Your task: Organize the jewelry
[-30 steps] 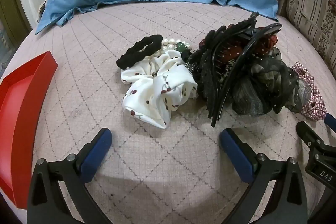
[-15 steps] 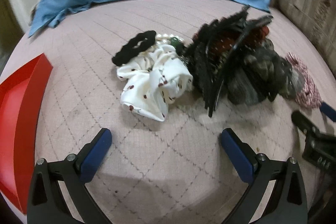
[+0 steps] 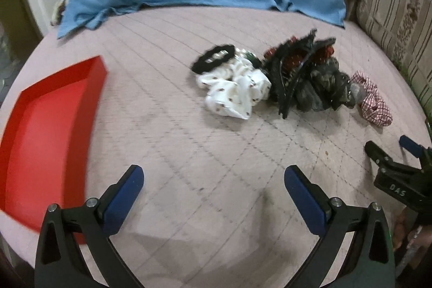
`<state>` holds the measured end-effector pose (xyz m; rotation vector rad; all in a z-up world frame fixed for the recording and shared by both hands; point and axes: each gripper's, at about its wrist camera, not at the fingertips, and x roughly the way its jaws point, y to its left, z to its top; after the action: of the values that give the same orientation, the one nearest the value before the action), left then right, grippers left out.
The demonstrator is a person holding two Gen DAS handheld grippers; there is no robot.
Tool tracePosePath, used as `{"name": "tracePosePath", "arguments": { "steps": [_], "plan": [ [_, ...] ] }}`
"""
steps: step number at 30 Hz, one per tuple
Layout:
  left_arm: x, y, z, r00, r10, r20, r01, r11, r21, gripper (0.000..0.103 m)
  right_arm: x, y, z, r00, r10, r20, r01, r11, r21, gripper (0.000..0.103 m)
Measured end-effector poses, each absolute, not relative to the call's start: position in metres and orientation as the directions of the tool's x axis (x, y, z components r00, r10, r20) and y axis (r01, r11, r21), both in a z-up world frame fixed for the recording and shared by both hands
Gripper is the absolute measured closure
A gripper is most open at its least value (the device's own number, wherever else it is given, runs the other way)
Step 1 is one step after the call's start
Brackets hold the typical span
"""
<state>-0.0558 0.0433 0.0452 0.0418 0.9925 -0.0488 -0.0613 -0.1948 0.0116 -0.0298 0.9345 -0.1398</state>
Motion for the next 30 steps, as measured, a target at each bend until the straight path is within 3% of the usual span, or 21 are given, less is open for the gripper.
{"name": "tracePosePath", "arguments": {
  "steps": [9, 30],
  "plan": [
    [-0.093, 0.050, 0.077, 0.633, 0.021, -0.774, 0.044, 0.997, 0.063, 0.000, -0.090, -0.189, 0.024, 0.583, -0.152, -0.798, 0.148, 0.986, -0.079, 0.000],
    [-0.158, 0.050, 0.141, 0.755, -0.028, -0.655, 0.051, 0.999, 0.016, 0.000, -0.150, -0.170, 0.087, 0.688, -0.094, -0.719, 0.139, 0.990, 0.003, 0.000]
  ]
}}
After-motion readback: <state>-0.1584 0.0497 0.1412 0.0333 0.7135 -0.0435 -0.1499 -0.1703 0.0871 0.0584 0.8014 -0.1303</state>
